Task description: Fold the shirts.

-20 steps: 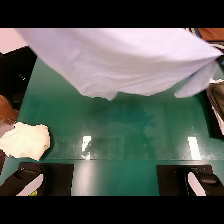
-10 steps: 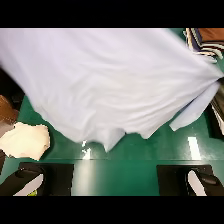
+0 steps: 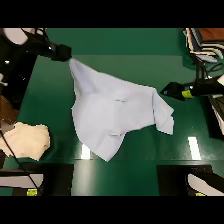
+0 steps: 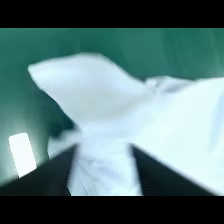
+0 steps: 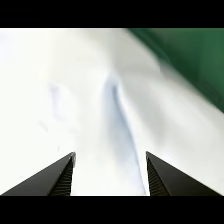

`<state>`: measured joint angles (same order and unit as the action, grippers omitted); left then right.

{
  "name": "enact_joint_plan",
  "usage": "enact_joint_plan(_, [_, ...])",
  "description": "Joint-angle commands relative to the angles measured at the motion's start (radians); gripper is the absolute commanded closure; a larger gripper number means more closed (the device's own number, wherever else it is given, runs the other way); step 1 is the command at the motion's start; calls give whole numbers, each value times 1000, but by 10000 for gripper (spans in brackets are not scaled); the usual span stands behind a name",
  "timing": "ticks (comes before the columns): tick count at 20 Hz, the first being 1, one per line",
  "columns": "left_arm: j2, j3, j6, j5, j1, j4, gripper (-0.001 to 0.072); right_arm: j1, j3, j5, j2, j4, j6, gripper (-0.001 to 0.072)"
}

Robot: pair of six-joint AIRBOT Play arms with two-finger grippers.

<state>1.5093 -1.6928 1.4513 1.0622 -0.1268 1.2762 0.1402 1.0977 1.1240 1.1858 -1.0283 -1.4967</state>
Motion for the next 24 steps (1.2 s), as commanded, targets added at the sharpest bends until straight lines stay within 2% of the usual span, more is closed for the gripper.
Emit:
enact_joint_plan(1, [54, 7, 20, 8, 13, 12, 181, -38, 124, 11, 122, -12, 25, 198])
enact_joint_plan(2, [41, 2, 19, 50, 28, 11, 219, -56, 143, 49, 121, -14, 40, 198])
enact_joint_plan(5, [-8, 13, 15, 217, 90, 14, 219, -93, 134, 154, 78, -14, 56, 199])
enact_joint_plan(8, [-108, 181, 26, 278, 122, 18, 219, -92, 32, 109, -27, -14, 58, 199])
enact_joint_plan(12, [-310, 629, 89, 179, 105, -5, 219, -93, -112, 34, -160, -11, 58, 199])
enact_joint_plan(16, [-468, 994, 105, 96, 80, -141, 219, -92, -150, 30, -195, -3, 57, 204])
enact_joint_plan(20, [-514, 1152, 105, 23, 19, -269, 219, -92, -150, 19, -194, 42, 57, 205])
enact_joint_plan(24, [-514, 1203, 142, -66, -73, -293, 219, -92, -150, 19, -194, 42, 57, 205])
